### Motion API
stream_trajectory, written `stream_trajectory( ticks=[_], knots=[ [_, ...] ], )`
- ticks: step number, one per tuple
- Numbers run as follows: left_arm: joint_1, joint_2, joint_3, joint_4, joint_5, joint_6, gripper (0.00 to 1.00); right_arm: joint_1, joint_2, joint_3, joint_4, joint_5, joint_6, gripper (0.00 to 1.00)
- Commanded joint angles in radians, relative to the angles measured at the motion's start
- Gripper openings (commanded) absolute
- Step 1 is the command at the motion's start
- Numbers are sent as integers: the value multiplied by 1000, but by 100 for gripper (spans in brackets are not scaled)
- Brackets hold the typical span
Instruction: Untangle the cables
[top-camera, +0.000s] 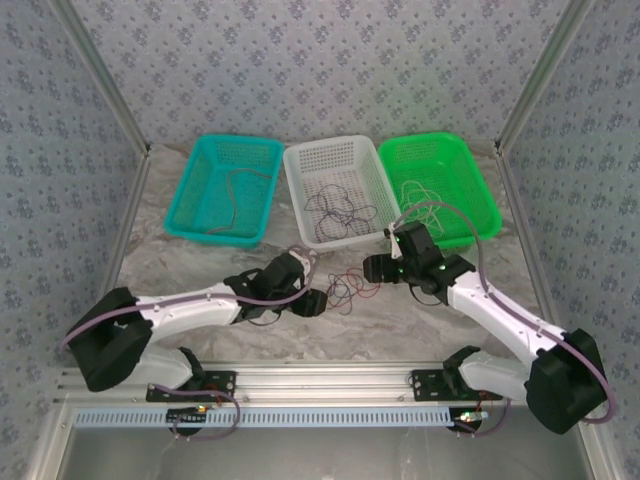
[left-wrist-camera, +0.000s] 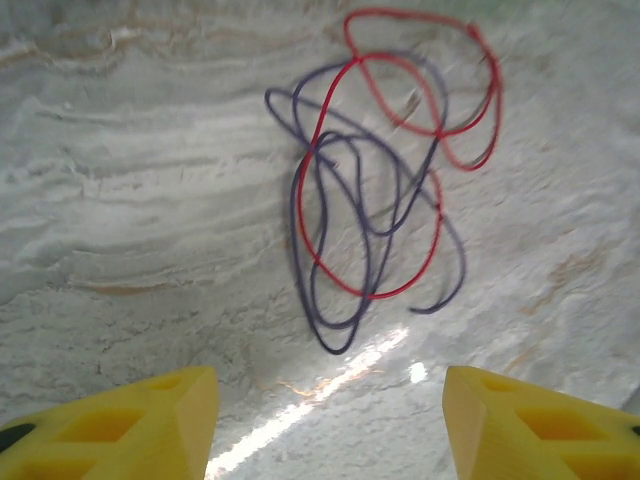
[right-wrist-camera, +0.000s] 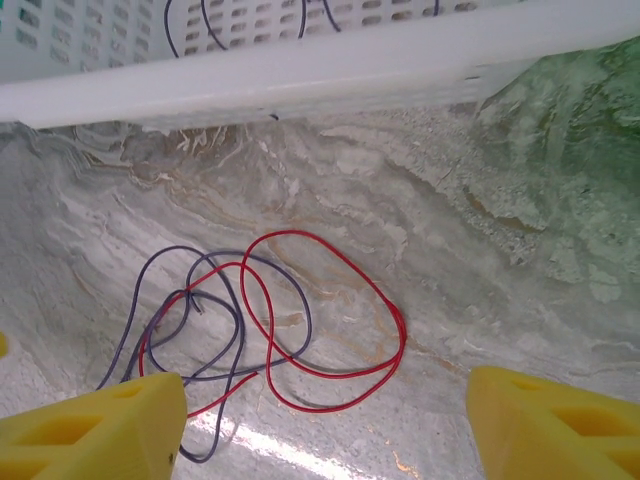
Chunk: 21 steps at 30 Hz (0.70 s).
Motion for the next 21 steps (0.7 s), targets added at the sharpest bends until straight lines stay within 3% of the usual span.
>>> stream_trajectory(
  ticks=[1, 9, 21],
  knots=[
    [-13, 54, 50, 25, -15, 37, 57, 5, -49, -33, 7, 46, 39, 78],
    [-30, 178, 129, 37, -34, 61, 51, 4, -90, -41, -20, 59, 48, 78],
    [-43, 200, 145, 38, -64, 67, 51, 1, -112, -34, -40, 84, 51, 80]
  ],
)
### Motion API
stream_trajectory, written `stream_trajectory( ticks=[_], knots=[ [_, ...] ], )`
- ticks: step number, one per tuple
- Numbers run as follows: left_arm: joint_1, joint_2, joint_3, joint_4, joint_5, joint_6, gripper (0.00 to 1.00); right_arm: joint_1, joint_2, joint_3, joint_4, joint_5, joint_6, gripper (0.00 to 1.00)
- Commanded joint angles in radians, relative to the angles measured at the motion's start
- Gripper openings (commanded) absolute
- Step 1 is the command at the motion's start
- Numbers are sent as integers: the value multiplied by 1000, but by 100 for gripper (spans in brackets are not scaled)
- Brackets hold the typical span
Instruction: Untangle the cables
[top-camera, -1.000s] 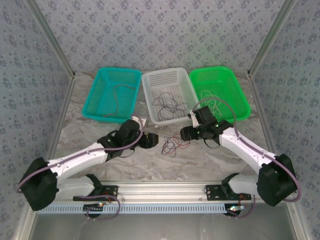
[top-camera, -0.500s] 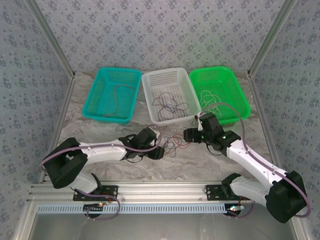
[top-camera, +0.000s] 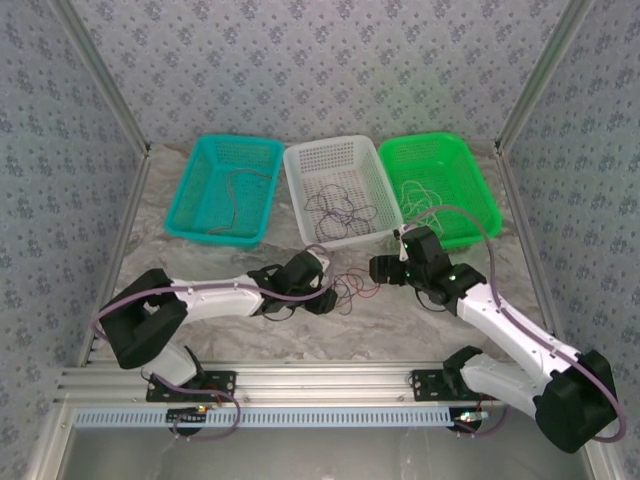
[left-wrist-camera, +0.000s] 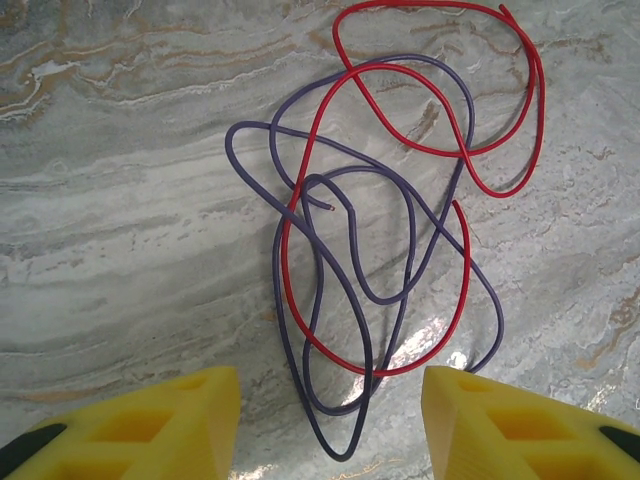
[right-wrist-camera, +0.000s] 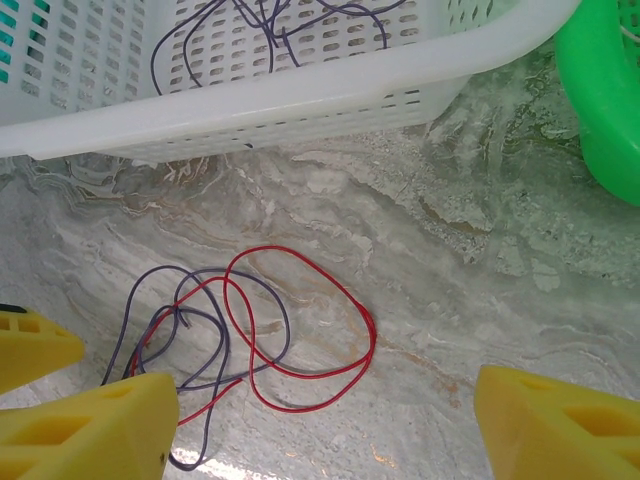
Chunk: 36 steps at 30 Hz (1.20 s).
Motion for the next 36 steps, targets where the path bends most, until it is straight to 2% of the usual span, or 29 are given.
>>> stream_trajectory(
  ticks=[1, 3, 7, 14, 16, 22, 27, 32, 36],
  knots=[
    [-12, 35, 44, -2, -22, 18, 51, -1, -12, 3, -32, 20, 19, 80],
    [-14, 46, 47, -3, -28, 14, 49, -1, -11, 7, -37, 22, 19, 80],
    [-14, 52, 48, 0, -52, 11, 39, -1, -13, 6, -41, 34, 22, 81],
    [-14, 63, 67, -12, -78, 13, 5, -2, -12, 14, -44, 39, 22, 81],
    [-14, 42, 58, -1, -82, 14, 0, -3, -13, 18, -49, 42, 21, 81],
    [-67, -86, 47, -22, -105, 115, 0, 11, -61, 2, -8, 40, 6, 80],
    [-76, -216, 19, -12, -129, 132, 0, 58, -122, -43, 88, -1, -33, 83],
    [-76, -315, 6, -14, -149, 171, 0, 136, -111, -80, 164, 41, -38, 86],
    [-76, -375, 23, -24, -117, 196, 0, 182, -60, -80, 204, 79, -28, 88]
  ],
)
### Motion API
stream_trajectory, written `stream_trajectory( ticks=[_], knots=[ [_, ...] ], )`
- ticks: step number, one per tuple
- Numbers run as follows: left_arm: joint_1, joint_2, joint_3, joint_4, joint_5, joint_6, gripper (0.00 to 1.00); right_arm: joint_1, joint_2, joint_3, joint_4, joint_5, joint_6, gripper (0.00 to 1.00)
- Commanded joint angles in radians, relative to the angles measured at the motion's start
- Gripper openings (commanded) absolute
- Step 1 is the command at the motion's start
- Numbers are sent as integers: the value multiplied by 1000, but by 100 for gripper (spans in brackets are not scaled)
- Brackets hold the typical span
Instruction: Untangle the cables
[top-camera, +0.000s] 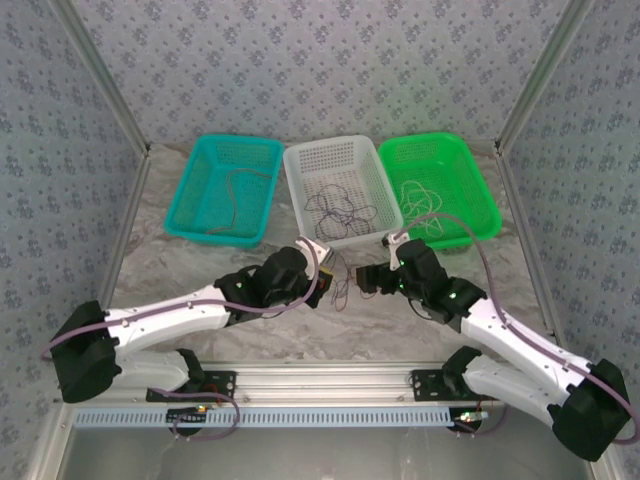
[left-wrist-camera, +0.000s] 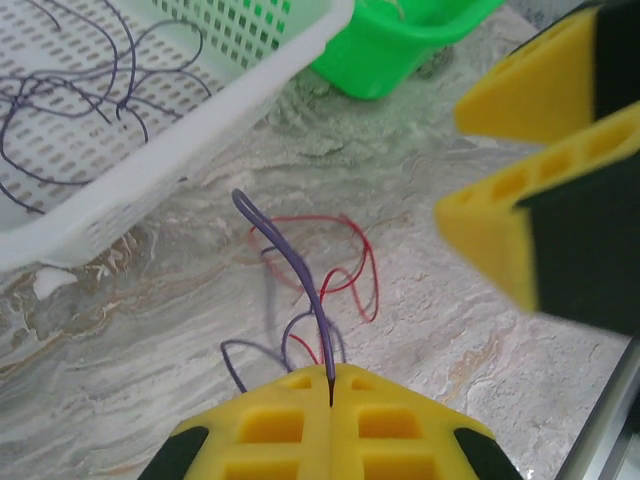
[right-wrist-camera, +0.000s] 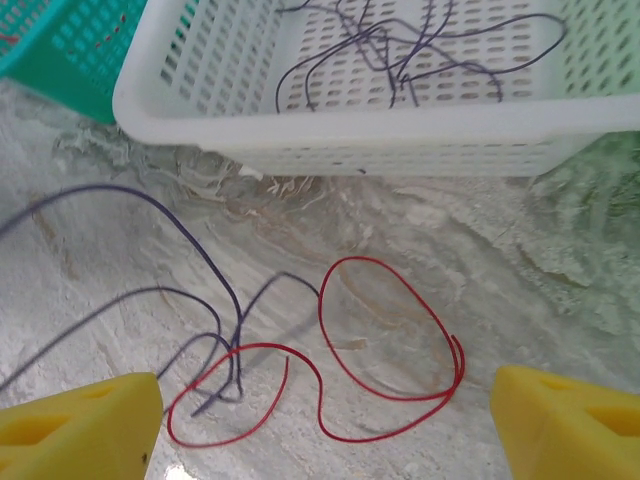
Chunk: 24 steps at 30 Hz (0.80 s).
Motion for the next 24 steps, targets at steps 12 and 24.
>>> stream_trajectory(
  ticks=[12, 24],
  knots=[
    [0, -108, 14, 36, 115, 50, 0, 125, 178, -23, 334, 171, 60, 100],
    [7, -272, 35, 87, 97, 71, 0, 140, 469, 137, 143, 317, 205, 91]
  ],
)
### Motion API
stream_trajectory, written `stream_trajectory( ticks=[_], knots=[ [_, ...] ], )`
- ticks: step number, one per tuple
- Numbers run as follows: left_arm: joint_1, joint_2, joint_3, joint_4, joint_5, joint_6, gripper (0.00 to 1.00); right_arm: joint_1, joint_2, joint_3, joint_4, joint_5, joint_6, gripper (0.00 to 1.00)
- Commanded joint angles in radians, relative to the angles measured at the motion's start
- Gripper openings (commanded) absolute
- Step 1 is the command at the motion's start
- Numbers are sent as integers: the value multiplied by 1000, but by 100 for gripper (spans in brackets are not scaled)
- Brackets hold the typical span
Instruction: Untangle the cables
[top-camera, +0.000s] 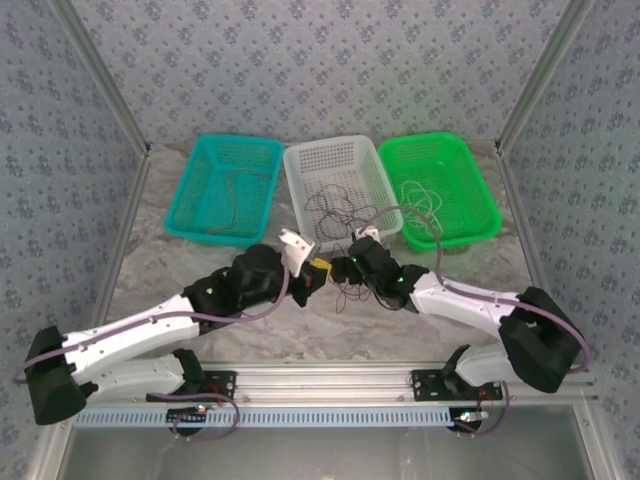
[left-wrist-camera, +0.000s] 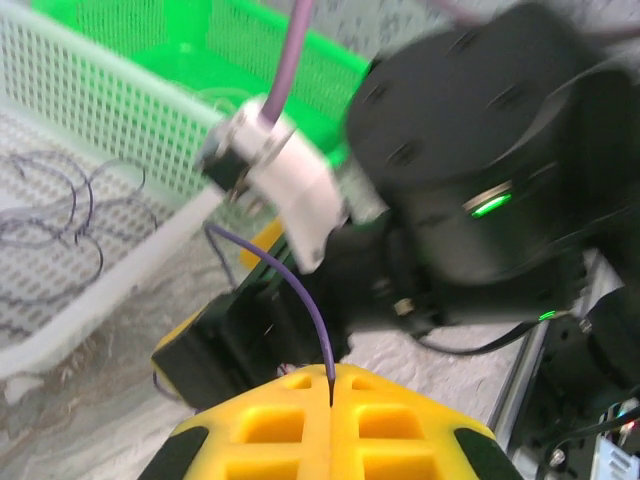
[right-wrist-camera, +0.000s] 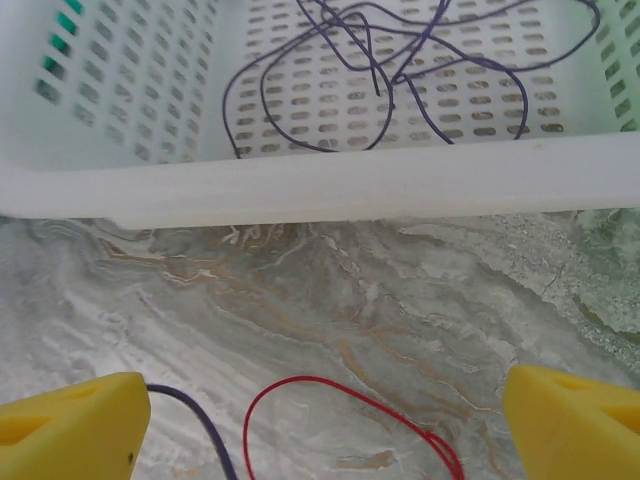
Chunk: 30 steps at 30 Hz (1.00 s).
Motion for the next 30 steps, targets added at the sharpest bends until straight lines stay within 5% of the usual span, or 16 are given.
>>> stream_trajectory(
  ticks=[1, 30],
  knots=[
    [8, -67, 40, 57, 7, 34, 0, 10, 41, 27, -72, 50, 66, 90],
    [86, -161, 337, 4, 39, 225, 0, -9, 73, -145, -98, 59, 238, 92]
  ],
)
